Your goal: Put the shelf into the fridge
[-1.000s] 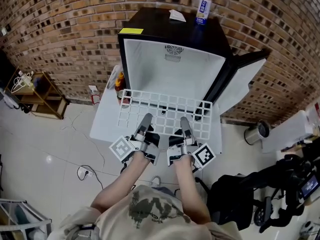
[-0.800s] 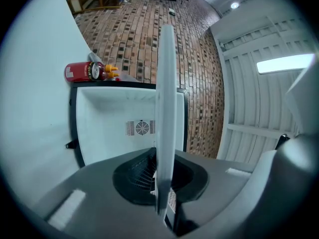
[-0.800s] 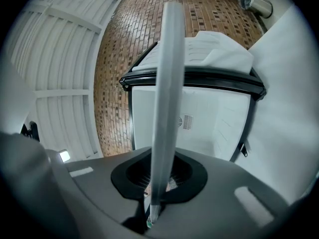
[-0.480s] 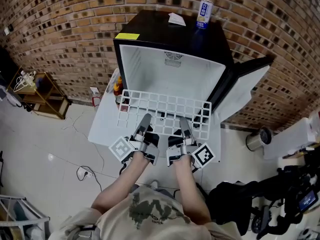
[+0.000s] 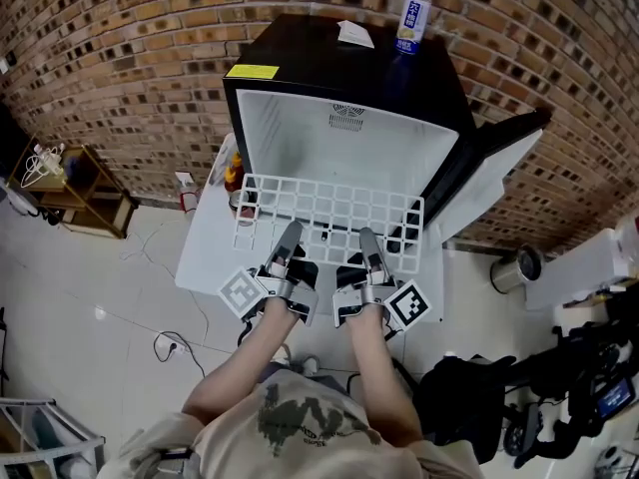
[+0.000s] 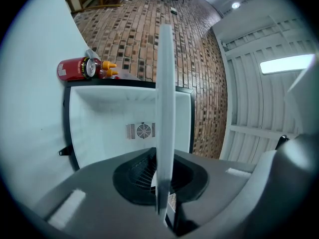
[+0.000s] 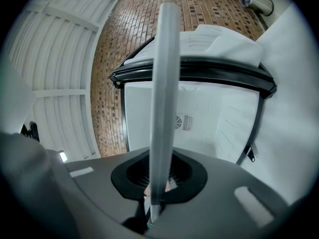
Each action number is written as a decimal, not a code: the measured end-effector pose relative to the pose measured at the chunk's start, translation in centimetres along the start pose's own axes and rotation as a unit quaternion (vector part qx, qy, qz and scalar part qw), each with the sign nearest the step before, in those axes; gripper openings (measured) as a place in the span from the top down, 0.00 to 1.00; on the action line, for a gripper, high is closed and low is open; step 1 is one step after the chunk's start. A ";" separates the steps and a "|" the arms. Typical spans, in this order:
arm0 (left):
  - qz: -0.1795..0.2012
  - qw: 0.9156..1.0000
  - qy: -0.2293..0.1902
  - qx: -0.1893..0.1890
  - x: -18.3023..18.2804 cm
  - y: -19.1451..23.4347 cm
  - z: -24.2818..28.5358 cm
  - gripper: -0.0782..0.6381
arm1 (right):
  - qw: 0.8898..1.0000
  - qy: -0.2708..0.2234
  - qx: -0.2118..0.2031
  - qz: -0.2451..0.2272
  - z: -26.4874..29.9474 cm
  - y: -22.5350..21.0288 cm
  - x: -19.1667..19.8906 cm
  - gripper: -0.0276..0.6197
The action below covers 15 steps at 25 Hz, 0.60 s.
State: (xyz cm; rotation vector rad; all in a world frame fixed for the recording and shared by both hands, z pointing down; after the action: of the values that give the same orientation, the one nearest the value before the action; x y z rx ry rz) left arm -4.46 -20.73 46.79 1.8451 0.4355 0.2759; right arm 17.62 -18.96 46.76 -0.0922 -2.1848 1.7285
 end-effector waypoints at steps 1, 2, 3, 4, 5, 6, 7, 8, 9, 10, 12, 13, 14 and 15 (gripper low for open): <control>-0.001 1.000 0.002 0.000 -0.3 0.0 0.2 0.88 | 1.000 -0.002 0.002 -0.001 0.2 0.0 0.1 0.91; -0.001 1.000 0.004 -0.001 -0.5 0.1 0.4 0.88 | 1.000 -0.005 0.004 -0.001 0.4 0.0 0.2 0.91; -0.001 1.000 0.006 -0.004 -0.7 0.3 0.5 0.88 | 1.000 -0.009 0.008 0.001 0.6 0.0 0.3 0.91; 0.000 1.000 0.008 -0.008 -1.0 0.5 0.7 0.88 | 1.000 -0.014 0.013 0.004 0.8 0.0 0.4 0.91; -0.001 1.000 0.010 -0.010 -1.2 0.6 0.9 0.88 | 1.000 -0.020 0.018 0.007 1.0 -0.1 0.5 0.91; -0.004 1.000 0.011 -0.011 -1.3 0.7 1.1 0.88 | 0.999 -0.025 0.021 0.008 1.1 -0.2 0.6 0.91; -0.007 1.000 0.013 -0.011 -1.5 0.9 1.4 0.88 | 0.999 -0.029 0.024 0.009 1.3 -0.3 0.7 0.91; -0.009 1.000 0.014 -0.012 -1.7 1.0 1.6 0.88 | 0.999 -0.032 0.026 0.009 1.5 -0.4 0.7 0.91; -0.009 1.000 0.017 -0.013 -1.9 1.1 1.9 0.88 | 0.999 -0.035 0.028 0.008 1.7 -0.5 0.7 0.91; -0.010 1.000 0.019 -0.014 -2.2 1.2 2.3 0.88 | 0.999 -0.037 0.028 0.008 2.0 -0.5 0.7 0.91; -0.012 1.000 0.024 -0.012 -2.5 1.2 3.0 0.88 | 0.999 -0.041 0.026 0.008 2.6 -0.5 0.6 0.91; -0.014 0.999 0.027 -0.011 -2.7 1.3 3.4 0.88 | 0.999 -0.043 0.025 0.008 2.9 -0.5 0.5 0.91; -0.014 0.999 0.030 -0.011 -2.8 1.3 3.7 0.88 | 0.999 -0.045 0.025 0.008 3.1 -0.5 0.4 0.91; -0.014 0.999 0.034 -0.011 -2.9 1.4 4.0 0.88 | 0.999 -0.048 0.025 0.007 3.3 -0.5 0.2 0.91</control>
State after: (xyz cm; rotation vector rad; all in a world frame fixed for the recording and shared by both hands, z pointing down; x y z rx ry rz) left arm -5.25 -25.80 46.98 1.8110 0.5033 0.3231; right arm 16.45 -22.12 46.63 -0.0132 -2.2107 1.8303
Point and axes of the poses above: the fingertips, and each gripper's own axes: z forward along the fingers, y to its left, x out of its underside, the point moved 10 cm from there along -z, backward along the fingers, and after that the axes turned 2 degrees about -z, right-handed, at the moved point
